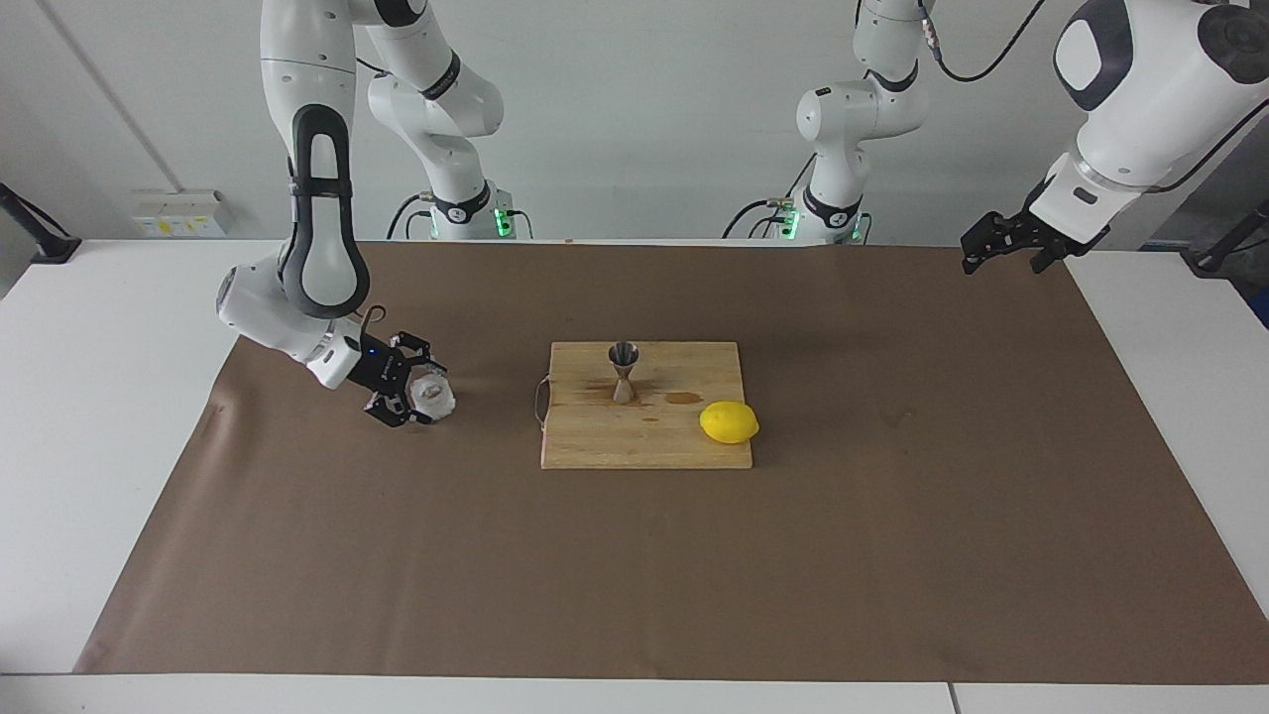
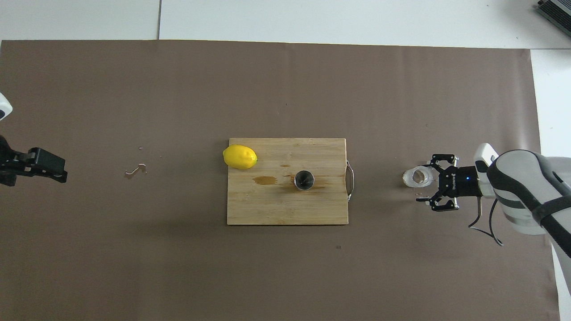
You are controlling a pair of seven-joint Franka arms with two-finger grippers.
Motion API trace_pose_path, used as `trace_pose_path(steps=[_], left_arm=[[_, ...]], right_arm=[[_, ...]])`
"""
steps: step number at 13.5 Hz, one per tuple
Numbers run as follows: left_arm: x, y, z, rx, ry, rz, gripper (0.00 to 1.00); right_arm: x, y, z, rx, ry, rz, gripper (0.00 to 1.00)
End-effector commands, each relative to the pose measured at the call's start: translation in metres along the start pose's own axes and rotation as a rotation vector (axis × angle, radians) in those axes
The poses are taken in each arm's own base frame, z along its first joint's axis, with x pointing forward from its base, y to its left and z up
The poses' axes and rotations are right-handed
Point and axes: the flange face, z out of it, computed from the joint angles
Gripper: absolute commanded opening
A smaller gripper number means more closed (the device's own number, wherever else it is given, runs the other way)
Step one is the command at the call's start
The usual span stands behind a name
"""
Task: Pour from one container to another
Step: 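Lower the open right gripper around the small white cup, then close the right gripper on the white cup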
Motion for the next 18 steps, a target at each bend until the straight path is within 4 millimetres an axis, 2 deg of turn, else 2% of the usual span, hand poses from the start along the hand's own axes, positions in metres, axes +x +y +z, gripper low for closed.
trace_pose_path(steps=[1, 5, 9, 13, 16, 17, 18], left_arm=[[-0.002, 0.004, -0.003, 0.000, 0.023, 0.024, 1.00], [0.001, 0.003, -0.005, 0.001, 0.047, 0.021, 1.00], [0.003, 0.011, -0.005, 0.004, 0.059, 0.035, 1.00], [-0.004, 0.004, -0.017, 0.000, 0.092, 0.023, 1.00], [-0.010, 0.013, -0.026, 0.004, 0.115, 0.036, 1.00], [-0.010, 0.014, -0.025, 0.005, 0.112, 0.033, 1.00], [-0.011, 0.017, -0.026, 0.006, 0.107, 0.030, 1.00]], right_arm=[[0.000, 0.001, 0.001, -0.022, 0.023, -0.014, 1.00], [0.002, 0.002, 0.000, -0.021, 0.029, -0.016, 1.00], [0.003, 0.001, 0.000, -0.011, 0.041, -0.125, 1.00], [0.003, 0.000, 0.003, 0.002, 0.051, -0.184, 1.00], [0.003, 0.000, 0.004, 0.004, 0.052, -0.190, 1.00], [0.003, 0.000, 0.004, 0.006, 0.053, -0.188, 0.91], [0.003, 0.001, 0.002, 0.001, 0.054, -0.187, 0.67]])
